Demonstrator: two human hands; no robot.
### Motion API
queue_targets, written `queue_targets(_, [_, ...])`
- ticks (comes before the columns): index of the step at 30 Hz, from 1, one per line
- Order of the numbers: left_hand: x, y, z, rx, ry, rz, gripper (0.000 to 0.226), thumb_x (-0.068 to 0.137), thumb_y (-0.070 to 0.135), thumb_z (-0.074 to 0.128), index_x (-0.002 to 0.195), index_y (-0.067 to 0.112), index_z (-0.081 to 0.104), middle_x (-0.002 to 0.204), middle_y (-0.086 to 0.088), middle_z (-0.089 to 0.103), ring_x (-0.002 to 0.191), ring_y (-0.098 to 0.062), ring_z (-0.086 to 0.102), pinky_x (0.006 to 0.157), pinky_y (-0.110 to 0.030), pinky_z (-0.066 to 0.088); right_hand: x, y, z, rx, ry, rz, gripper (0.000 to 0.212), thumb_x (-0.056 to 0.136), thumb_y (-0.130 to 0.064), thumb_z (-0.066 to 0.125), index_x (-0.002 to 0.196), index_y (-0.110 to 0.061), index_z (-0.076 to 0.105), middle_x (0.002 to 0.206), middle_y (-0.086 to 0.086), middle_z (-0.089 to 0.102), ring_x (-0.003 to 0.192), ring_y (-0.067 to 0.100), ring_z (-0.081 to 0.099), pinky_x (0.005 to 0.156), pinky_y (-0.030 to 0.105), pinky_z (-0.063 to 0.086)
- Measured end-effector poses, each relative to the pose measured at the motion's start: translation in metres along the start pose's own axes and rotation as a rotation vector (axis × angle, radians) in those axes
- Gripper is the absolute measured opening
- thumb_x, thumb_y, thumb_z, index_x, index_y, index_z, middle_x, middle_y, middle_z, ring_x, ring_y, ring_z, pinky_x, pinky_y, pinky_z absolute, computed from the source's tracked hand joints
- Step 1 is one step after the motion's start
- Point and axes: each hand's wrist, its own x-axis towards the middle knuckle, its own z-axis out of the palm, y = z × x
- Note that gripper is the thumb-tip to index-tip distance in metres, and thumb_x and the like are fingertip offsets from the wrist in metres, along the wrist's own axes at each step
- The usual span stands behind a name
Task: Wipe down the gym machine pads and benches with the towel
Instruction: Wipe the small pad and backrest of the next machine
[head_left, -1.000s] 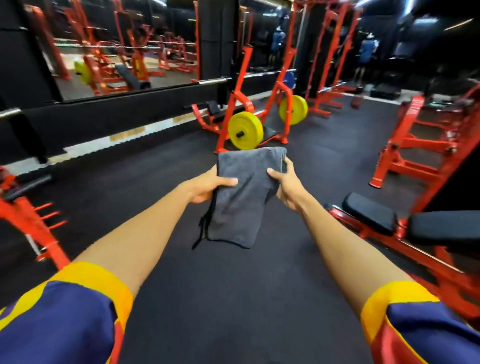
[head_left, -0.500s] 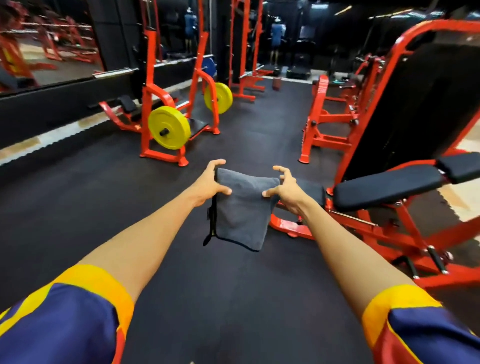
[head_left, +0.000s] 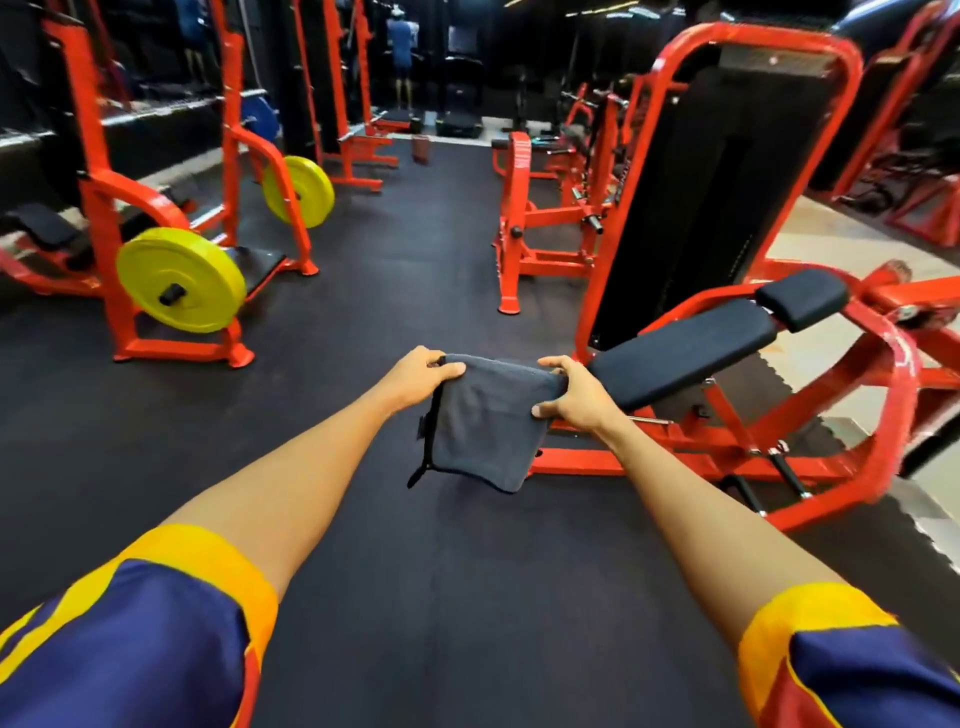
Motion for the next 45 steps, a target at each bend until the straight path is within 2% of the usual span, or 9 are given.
queue_targets(3, [0.042, 0.003, 0.011, -0.142, -0.085, 0.006, 0.028, 0.103, 0.039, 0.057, 0.111, 0.016, 0.07, 0.113, 0.002, 0.072, 0.11, -0.017, 0.067, 0.1, -0.036, 0.051, 0.025, 0.0, -0.002, -0.199, 0.049, 0.018, 0.058, 0.076, -0.013, 0.086, 0.129, -0.021, 0.064, 0.125, 0.006, 0.054, 0.119, 0.032, 0.057, 0.098, 0.041, 0.053])
queue_targets(7, [0.099, 0.019, 0.04, -0.18, -0.107, 0.052, 0.028, 0.104, 0.042, 0.053, 0.11, 0.019, 0.068, 0.112, 0.003, 0.072, 0.106, -0.013, 0.066, 0.092, -0.031, 0.051, 0.062, 0.006, -0.004, -0.414, 0.004, 0.1, 0.066, 0.079, -0.05, 0.082, 0.137, -0.031, 0.057, 0.147, -0.002, 0.044, 0.137, 0.036, 0.034, 0.113, 0.047, 0.032])
queue_targets(11, [0.146, 0.025, 0.064, -0.304, -0.149, 0.061, 0.025, 0.103, 0.04, 0.058, 0.118, 0.021, 0.061, 0.115, 0.008, 0.068, 0.105, -0.007, 0.065, 0.081, -0.016, 0.05, 0.109, 0.026, -0.02, -0.366, 0.048, 0.052, 0.043, 0.084, -0.061, 0.073, 0.11, -0.027, 0.07, 0.118, -0.003, 0.071, 0.123, 0.029, 0.057, 0.115, 0.053, 0.028])
queue_targets(15, [0.204, -0.018, 0.102, -0.193, -0.465, -0.01, 0.057, 0.089, 0.008, 0.077, 0.139, 0.016, 0.053, 0.129, 0.004, 0.067, 0.12, -0.012, 0.065, 0.088, -0.02, 0.056, 0.171, 0.07, -0.052, -0.239, 0.055, 0.116, 0.049, 0.079, -0.069, 0.067, 0.105, -0.027, 0.072, 0.108, -0.001, 0.076, 0.109, 0.03, 0.067, 0.099, 0.049, 0.05])
queue_targets(21, [0.274, -0.023, 0.14, -0.19, -0.374, -0.065, 0.025, 0.095, 0.007, 0.068, 0.113, 0.023, 0.066, 0.106, 0.016, 0.071, 0.093, 0.007, 0.068, 0.083, -0.014, 0.052, 0.245, 0.124, -0.079, -0.113, -0.111, 0.195, 0.054, 0.075, -0.055, 0.085, 0.11, -0.022, 0.061, 0.11, -0.003, 0.068, 0.104, 0.022, 0.064, 0.083, 0.042, 0.054])
queue_targets(26, [0.334, -0.035, 0.153, -0.227, -0.272, -0.177, 0.036, 0.092, 0.022, 0.076, 0.124, 0.012, 0.064, 0.115, -0.001, 0.072, 0.104, -0.014, 0.069, 0.094, -0.03, 0.055, 0.309, 0.161, -0.079, -0.048, -0.07, 0.194, 0.058, 0.063, -0.065, 0.083, 0.1, -0.023, 0.068, 0.101, -0.008, 0.074, 0.099, 0.019, 0.068, 0.092, 0.046, 0.055])
queue_targets(35, [0.435, -0.121, 0.197, -0.279, -0.273, -0.398, 0.031, 0.093, -0.008, 0.065, 0.115, 0.009, 0.051, 0.089, 0.003, 0.058, 0.085, -0.013, 0.057, 0.061, -0.01, 0.047, 0.432, 0.224, -0.034, -0.076, -0.196, 0.235, 0.029, 0.085, -0.035, 0.079, 0.103, -0.027, 0.059, 0.106, -0.004, 0.071, 0.105, 0.025, 0.063, 0.091, 0.043, 0.049])
queue_targets(41, [0.501, -0.184, 0.211, -0.247, -0.221, -0.485, 0.031, 0.091, 0.002, 0.071, 0.12, 0.006, 0.06, 0.12, -0.018, 0.067, 0.102, -0.019, 0.057, 0.1, -0.039, 0.047, 0.512, 0.238, -0.005, -0.136, -0.424, 0.229, 0.074, 0.084, -0.004, 0.072, 0.146, -0.03, 0.04, 0.134, 0.0, 0.061, 0.118, 0.025, 0.06, 0.098, 0.035, 0.046])
queue_targets(45, [0.527, -0.194, 0.207, -0.234, -0.18, -0.547, 0.03, 0.094, 0.004, 0.068, 0.123, 0.006, 0.06, 0.106, -0.009, 0.062, 0.096, -0.017, 0.053, 0.079, -0.021, 0.042, 0.554, 0.246, 0.015, -0.182, -0.52, 0.189, 0.095, 0.084, 0.004, 0.068, 0.156, -0.041, 0.026, 0.155, -0.008, 0.044, 0.134, 0.02, 0.049, 0.11, 0.031, 0.037])
